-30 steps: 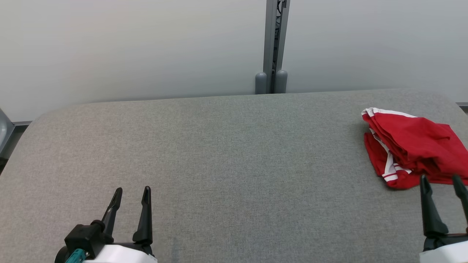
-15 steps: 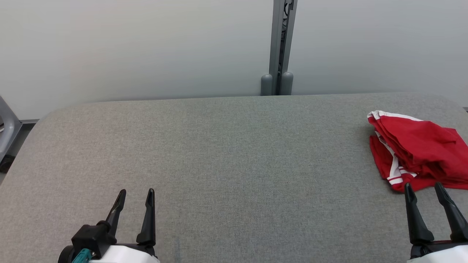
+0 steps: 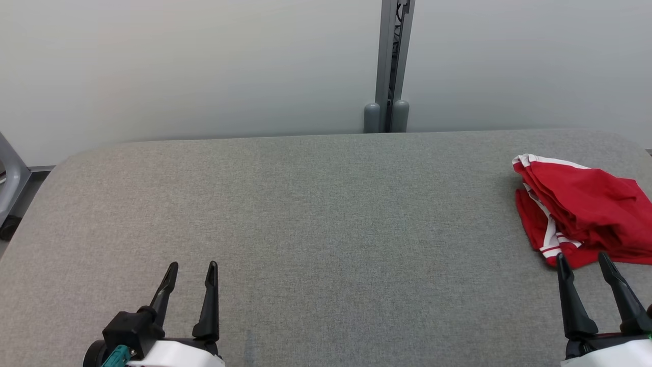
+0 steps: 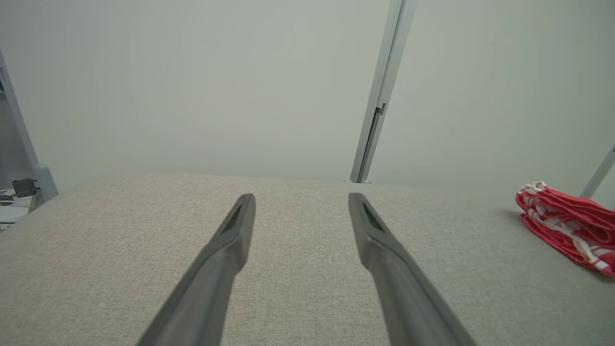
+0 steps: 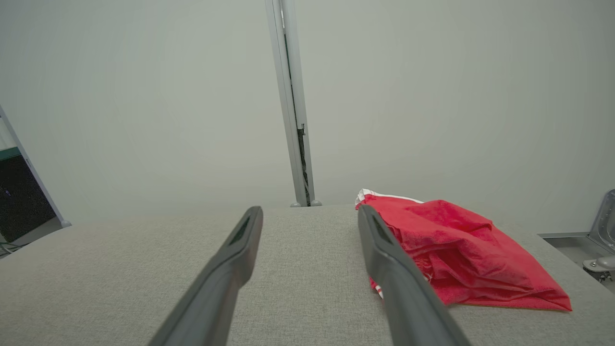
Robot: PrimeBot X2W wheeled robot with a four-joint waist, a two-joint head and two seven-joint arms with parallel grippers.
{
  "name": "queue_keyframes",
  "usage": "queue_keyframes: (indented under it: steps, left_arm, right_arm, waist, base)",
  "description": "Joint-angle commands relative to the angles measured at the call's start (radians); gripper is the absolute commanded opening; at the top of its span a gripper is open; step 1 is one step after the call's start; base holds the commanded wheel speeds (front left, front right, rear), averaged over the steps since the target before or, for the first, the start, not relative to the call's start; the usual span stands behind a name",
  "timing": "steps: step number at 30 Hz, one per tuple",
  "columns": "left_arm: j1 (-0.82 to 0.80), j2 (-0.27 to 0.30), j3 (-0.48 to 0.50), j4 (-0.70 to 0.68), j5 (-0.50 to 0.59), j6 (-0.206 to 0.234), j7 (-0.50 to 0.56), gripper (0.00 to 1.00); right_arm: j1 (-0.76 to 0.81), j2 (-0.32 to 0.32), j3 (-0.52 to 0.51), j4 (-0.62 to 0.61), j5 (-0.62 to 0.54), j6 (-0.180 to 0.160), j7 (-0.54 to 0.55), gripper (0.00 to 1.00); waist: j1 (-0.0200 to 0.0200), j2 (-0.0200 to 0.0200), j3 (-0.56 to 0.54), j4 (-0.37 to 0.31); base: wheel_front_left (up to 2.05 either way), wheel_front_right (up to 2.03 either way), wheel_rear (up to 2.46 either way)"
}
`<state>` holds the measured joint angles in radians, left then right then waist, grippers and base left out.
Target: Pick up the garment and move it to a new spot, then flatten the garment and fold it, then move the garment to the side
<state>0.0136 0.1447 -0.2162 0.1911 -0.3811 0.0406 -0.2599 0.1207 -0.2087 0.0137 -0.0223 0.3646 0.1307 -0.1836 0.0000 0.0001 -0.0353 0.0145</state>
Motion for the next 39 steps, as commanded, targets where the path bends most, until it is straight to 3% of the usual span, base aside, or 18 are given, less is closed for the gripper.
queue_keyframes:
  steps: [1, 17, 18, 21, 39]
  left_arm:
    - [-0.013, 0.003, 0.000, 0.002, 0.000, 0.002, -0.004, 1.00]
    - [-0.020, 0.009, -0.001, 0.007, -0.011, -0.002, -0.005, 1.00]
    - [-0.002, 0.003, -0.002, 0.007, -0.007, -0.001, 0.000, 0.00]
    - [0.015, -0.006, -0.003, 0.029, -0.014, -0.002, 0.006, 0.00]
    - [-0.021, -0.026, 0.077, 0.035, -0.300, -0.042, 0.093, 0.00]
  right_arm:
    - [-0.009, -0.001, 0.001, 0.002, 0.004, 0.000, 0.003, 1.00]
    - [-0.006, -0.008, 0.022, 0.007, 0.009, 0.000, 0.013, 1.00]
    - [-0.006, -0.003, 0.025, 0.006, 0.005, 0.000, 0.010, 0.00]
    - [0.006, 0.013, 0.031, 0.027, 0.012, 0.000, 0.011, 0.00]
    - [-0.052, 0.037, 0.004, 0.082, 0.313, 0.000, 0.069, 0.00]
  waist:
    - [0.0000, -0.0001, 0.000, 0.001]
    - [0.0000, -0.0001, 0.000, 0.003]
    - [0.0000, -0.0001, 0.000, 0.003]
    - [0.0000, -0.0001, 0.000, 0.003]
    - [0.0000, -0.0001, 0.006, 0.000]
  base:
    - [0.00, 0.00, 0.00]
    - [0.00, 0.00, 0.00]
    - [0.00, 0.00, 0.00]
    - [0.00, 0.00, 0.00]
    - [0.00, 0.00, 0.00]
